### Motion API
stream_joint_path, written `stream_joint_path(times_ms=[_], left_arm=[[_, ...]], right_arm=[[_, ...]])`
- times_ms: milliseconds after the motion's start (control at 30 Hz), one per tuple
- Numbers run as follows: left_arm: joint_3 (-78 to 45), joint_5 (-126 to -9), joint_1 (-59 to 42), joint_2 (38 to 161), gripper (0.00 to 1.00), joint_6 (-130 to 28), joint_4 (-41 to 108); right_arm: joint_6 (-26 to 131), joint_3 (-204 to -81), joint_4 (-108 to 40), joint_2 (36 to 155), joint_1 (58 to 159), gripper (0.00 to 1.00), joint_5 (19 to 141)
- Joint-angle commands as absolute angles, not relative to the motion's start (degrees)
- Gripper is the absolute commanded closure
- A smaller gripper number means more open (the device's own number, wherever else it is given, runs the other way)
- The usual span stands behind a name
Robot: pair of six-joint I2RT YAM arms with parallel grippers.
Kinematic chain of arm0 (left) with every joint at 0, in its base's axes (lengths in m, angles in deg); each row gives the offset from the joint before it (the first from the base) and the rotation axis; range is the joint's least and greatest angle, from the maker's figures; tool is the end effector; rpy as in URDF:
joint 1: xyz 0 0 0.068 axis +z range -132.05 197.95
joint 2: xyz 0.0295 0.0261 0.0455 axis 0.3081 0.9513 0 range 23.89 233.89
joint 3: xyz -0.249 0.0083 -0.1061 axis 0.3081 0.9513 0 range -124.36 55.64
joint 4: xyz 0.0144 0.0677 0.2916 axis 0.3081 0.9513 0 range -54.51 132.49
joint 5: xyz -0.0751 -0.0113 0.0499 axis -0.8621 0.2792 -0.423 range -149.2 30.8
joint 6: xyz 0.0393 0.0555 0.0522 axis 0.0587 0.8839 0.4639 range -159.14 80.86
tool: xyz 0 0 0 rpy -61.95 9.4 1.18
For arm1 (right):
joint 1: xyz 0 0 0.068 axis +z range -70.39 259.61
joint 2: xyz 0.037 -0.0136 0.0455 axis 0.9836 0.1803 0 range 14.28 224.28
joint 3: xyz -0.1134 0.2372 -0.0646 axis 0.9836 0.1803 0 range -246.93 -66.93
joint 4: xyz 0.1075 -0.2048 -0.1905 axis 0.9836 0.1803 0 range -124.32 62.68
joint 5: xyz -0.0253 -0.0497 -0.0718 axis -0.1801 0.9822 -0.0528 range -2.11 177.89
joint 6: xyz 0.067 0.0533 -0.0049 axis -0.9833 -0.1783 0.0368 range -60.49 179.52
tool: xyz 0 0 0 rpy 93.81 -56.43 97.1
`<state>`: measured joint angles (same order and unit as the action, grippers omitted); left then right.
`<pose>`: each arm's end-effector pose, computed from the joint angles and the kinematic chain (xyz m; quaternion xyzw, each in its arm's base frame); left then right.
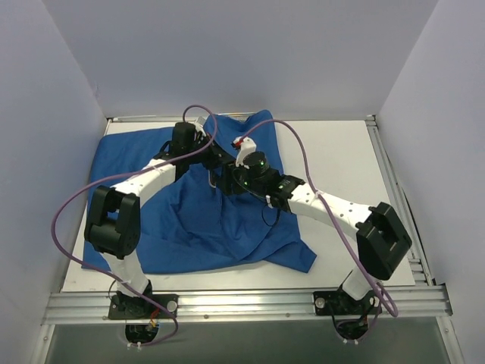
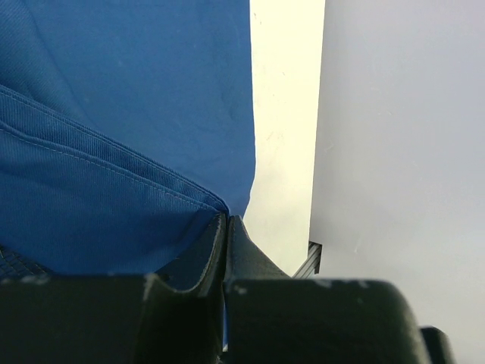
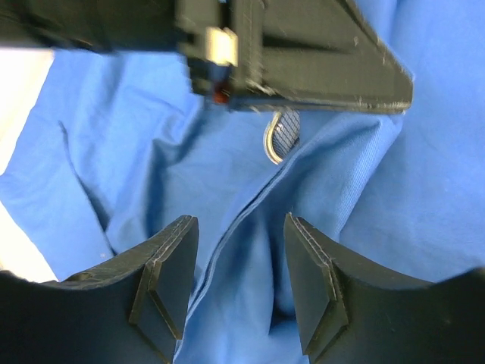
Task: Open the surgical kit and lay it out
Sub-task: Open the surgical kit at the center of the board.
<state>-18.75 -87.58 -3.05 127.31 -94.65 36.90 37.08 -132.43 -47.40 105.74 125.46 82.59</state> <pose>0.4358 -0.2057 0.2111 -0.1334 0.8397 -0.4651 0.2465 0.3119 0.3315 0.2709 -0.1867 0.7590 0.3794 0.4950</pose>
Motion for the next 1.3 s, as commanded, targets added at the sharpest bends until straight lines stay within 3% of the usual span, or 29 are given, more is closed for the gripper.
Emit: stream_joint_path(times_ms=[0, 300, 333, 400, 433, 533, 567, 600, 767, 867, 933, 1033, 1133, 1267], left_arm=[[-19.94, -88.47, -3.06, 122.86, 0.98, -95.04, 34.08], [-18.89, -89.79, -2.88, 122.59, 0.98, -95.66, 33.03], [-18.89, -89.88, -2.8, 122.68, 0.98, -95.74, 33.03], [-18.89, -90.23, -2.45, 122.77, 0.98, -95.83, 32.67], [-19.23, -90.14, -2.1, 122.77, 0.95, -95.74, 33.11], [-20.2, -89.79, 1.24, 121.98, 0.72, -93.29, 35.38], [-21.86, -88.57, 3.77, 121.28, 0.53, -91.28, 38.27], [-22.66, -88.3, 5.1, 120.84, 0.47, -90.48, 39.69], [-19.7, -81.63, 13.8, 115.14, 0.38, -87.92, 45.15], [-14.6, -78.02, 19.68, 116.08, 0.47, -89.41, 44.19], [-14.23, -78.09, 22.42, 119.32, 0.68, -89.76, 44.71], [-15.28, -80.38, 24.36, 126.62, 0.87, -90.91, 43.66], [-18.0, -80.03, 25.15, 131.72, 0.97, -89.5, 46.21], [-18.79, -78.54, 25.07, 132.35, 0.98, -88.45, 45.51]], right_arm=[[37.45, -134.61, -49.87, 107.79, 126.02, 0.51, 83.23], [36.4, -137.24, -51.64, 113.42, 126.19, 0.57, 83.23], [36.31, -137.94, -51.38, 114.12, 126.19, 0.6, 83.58], [35.7, -138.38, -50.15, 114.56, 126.19, 0.85, 84.46], [35.61, -138.47, -49.36, 114.3, 126.11, 1.0, 86.64], [34.99, -137.77, -46.72, 112.46, 125.67, 1.0, 91.91], [34.91, -136.99, -46.19, 111.76, 124.62, 1.0, 92.71], [34.99, -136.72, -45.93, 110.53, 123.83, 1.0, 92.98], [35.7, -139.25, -41.63, 108.85, 115.5, 1.0, 90.53], [37.45, -141.97, -40.13, 108.94, 111.53, 1.0, 89.56], [38.24, -143.74, -39.16, 110.16, 108.98, 1.0, 89.12], [38.51, -146.73, -36.28, 111.66, 100.38, 1.0, 88.68], [41.05, -147.0, -32.24, 110.18, 90.27, 1.0, 97.08], [41.59, -142.18, -30.19, 105.52, 79.72, 1.0, 108.18]])
